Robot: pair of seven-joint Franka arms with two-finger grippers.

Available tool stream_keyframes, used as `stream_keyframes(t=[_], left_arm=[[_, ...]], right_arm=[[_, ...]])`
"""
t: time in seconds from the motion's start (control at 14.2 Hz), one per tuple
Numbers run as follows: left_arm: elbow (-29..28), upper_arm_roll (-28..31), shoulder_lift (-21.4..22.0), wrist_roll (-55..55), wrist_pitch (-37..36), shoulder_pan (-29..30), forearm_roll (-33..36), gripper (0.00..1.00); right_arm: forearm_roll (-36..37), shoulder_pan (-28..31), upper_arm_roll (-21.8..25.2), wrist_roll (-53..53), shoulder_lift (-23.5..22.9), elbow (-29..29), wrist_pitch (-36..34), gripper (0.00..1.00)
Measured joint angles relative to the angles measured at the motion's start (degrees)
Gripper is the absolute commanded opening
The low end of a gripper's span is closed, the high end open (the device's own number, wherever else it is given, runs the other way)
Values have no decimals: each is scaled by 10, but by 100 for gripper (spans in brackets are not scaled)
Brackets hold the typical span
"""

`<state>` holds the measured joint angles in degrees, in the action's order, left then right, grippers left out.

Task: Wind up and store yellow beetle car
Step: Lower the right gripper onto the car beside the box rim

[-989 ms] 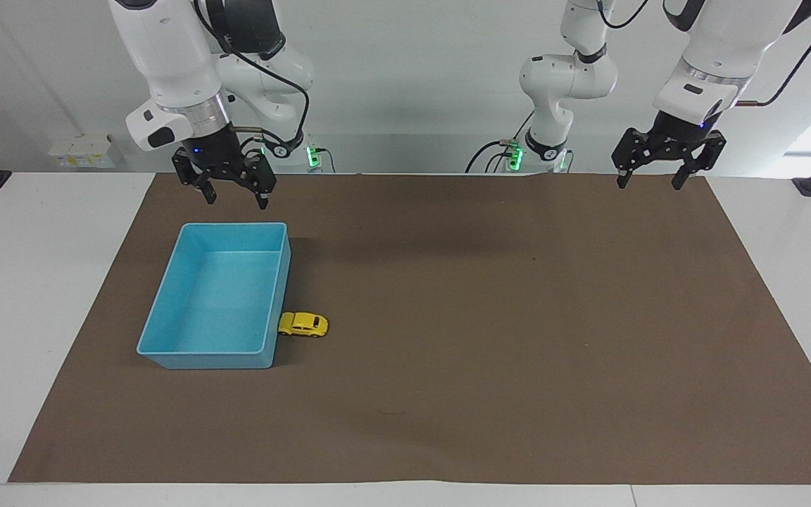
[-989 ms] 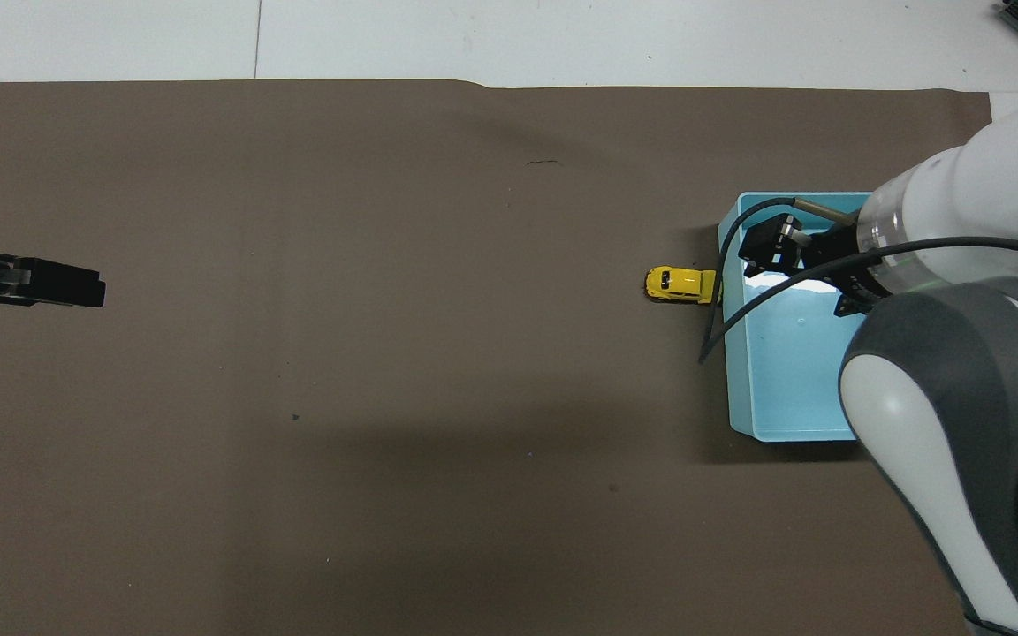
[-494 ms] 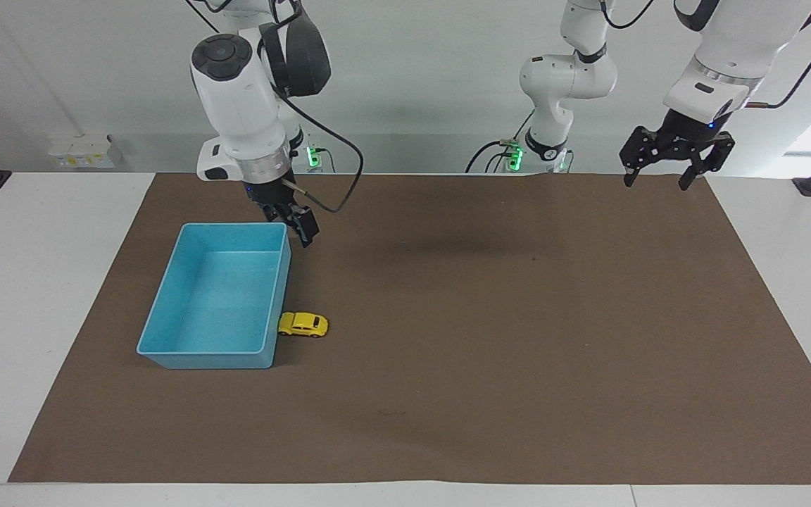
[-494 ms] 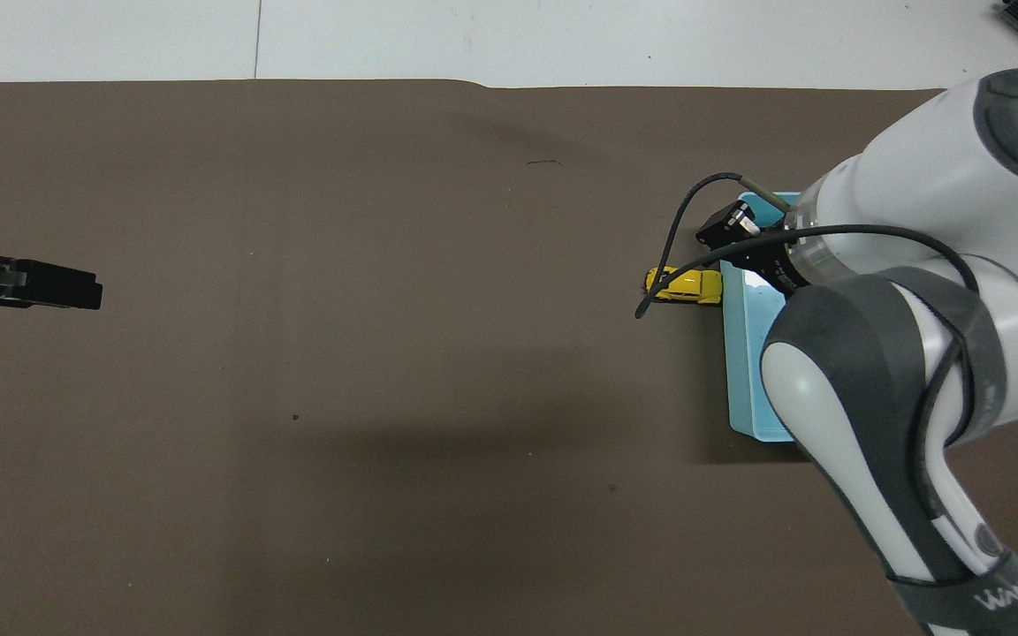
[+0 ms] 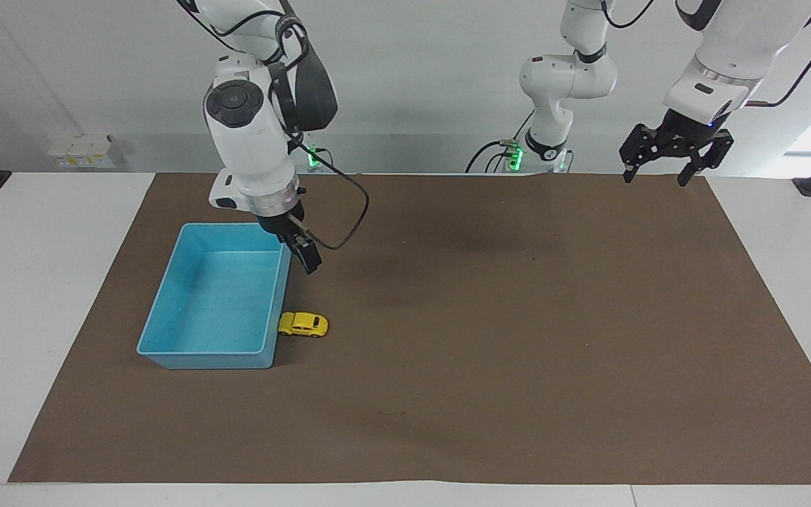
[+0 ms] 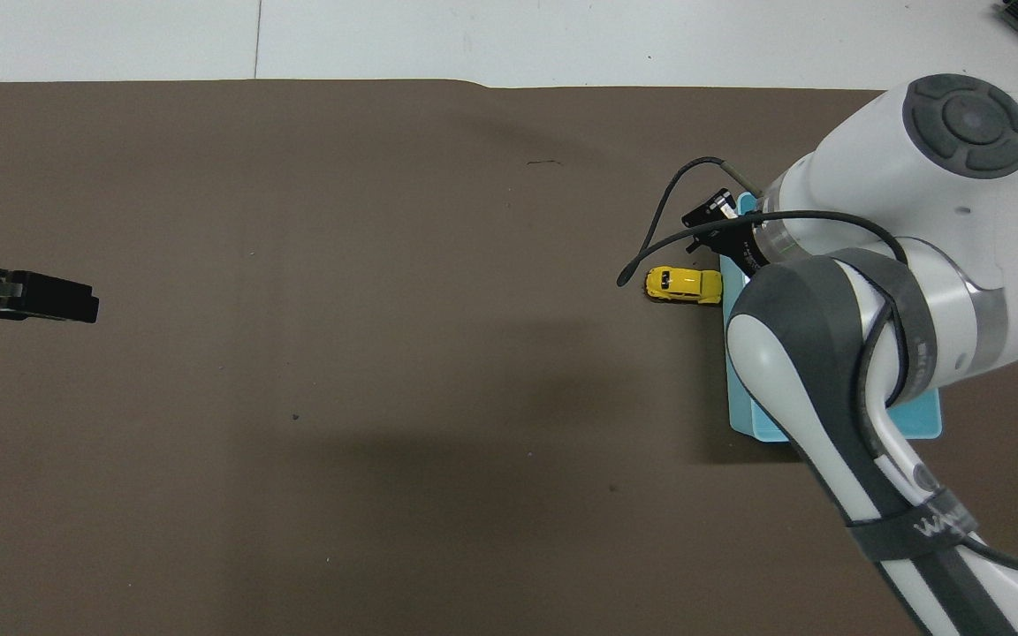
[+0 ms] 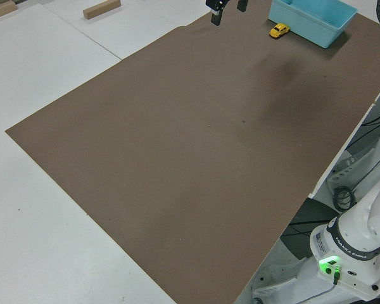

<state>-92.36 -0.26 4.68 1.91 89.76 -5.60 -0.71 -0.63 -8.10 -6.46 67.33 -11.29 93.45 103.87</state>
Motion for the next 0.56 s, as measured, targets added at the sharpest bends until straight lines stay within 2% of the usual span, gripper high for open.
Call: stream_keyframes(t=[0.56], left_arm=[[0, 0, 0, 0, -3, 2, 0, 100]], right_arm=[[-1, 3, 0, 220, 0, 1, 9, 100]])
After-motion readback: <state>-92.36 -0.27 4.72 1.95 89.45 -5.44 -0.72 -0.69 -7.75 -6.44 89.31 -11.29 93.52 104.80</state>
